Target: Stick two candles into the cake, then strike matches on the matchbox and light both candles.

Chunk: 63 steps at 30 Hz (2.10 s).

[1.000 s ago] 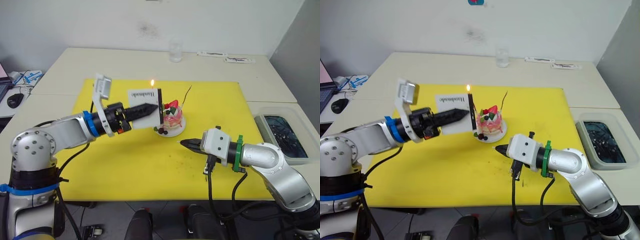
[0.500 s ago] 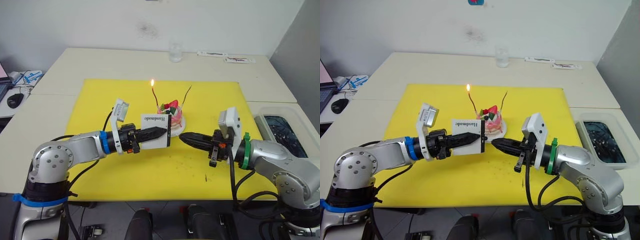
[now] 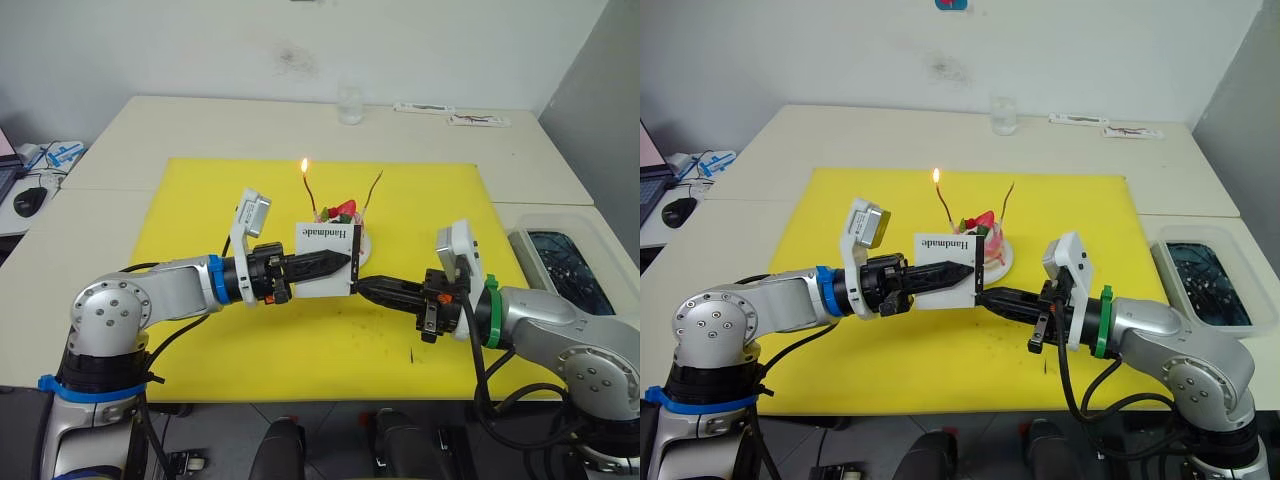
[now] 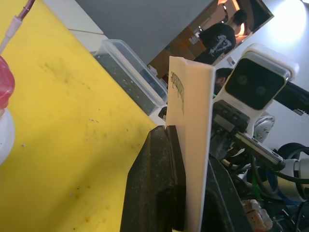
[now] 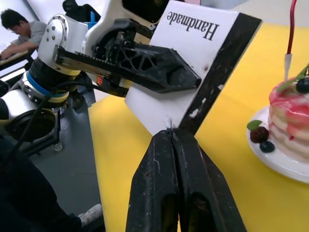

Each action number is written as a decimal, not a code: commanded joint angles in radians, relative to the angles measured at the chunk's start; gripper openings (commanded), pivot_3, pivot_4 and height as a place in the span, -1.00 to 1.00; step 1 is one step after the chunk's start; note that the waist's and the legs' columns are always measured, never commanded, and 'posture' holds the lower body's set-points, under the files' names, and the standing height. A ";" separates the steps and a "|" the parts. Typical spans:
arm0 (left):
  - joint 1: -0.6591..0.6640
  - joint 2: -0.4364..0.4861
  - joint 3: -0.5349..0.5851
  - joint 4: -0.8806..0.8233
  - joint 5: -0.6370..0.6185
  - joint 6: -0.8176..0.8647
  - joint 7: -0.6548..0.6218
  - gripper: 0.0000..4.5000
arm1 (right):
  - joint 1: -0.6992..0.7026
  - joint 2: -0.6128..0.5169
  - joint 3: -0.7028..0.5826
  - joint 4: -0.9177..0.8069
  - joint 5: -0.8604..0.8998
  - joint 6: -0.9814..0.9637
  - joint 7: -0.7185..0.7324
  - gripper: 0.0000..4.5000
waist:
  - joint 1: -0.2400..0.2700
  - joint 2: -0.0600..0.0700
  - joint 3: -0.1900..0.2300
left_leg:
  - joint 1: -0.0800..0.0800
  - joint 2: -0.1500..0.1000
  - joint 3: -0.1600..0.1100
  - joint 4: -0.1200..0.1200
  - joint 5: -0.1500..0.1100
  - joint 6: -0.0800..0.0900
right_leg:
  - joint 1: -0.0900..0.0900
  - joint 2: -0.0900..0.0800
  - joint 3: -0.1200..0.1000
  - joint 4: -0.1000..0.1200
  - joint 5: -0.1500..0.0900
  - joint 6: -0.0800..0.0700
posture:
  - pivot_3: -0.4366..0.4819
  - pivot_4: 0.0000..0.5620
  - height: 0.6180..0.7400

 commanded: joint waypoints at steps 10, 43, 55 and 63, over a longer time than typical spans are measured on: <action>-0.017 0.035 -0.004 0.019 -0.017 0.033 -0.029 -1.00 | 0.021 -0.083 -0.031 -0.004 0.107 -0.036 0.028 -0.99 | 0.000 0.000 0.000 | 0.000 0.000 0.000 0.000 0.000 0.000 | 0.000 0.000 0.000 0.000 0.000 -0.001 | -0.05 -0.47 1.00; 0.058 0.038 -0.007 -0.012 -0.003 0.038 -0.141 -1.00 | 0.014 -0.109 0.075 0.039 0.026 -0.095 0.059 -0.99 | 0.000 0.000 0.000 | 0.000 0.000 0.000 0.000 0.000 0.000 | 0.000 0.000 0.000 -0.001 -0.001 -0.002 | -0.05 -0.47 1.00; 0.065 0.043 -0.012 -0.024 -0.008 0.045 -0.164 -1.00 | 0.013 -0.105 0.064 0.077 0.104 -0.045 0.058 -0.99 | 0.000 0.000 0.000 | 0.000 0.000 0.000 0.000 0.000 0.000 | 0.000 0.000 0.000 -0.001 -0.001 -0.002 | -0.05 -0.47 1.00; 0.069 0.048 -0.009 -0.020 0.006 0.049 -0.167 -1.00 | 0.012 -0.125 0.064 0.064 0.058 -0.083 0.058 -0.99 | 0.000 0.000 0.000 | 0.000 0.000 0.000 0.000 0.000 0.000 | 0.000 0.000 0.000 -0.001 -0.001 -0.002 | -0.05 -0.47 1.00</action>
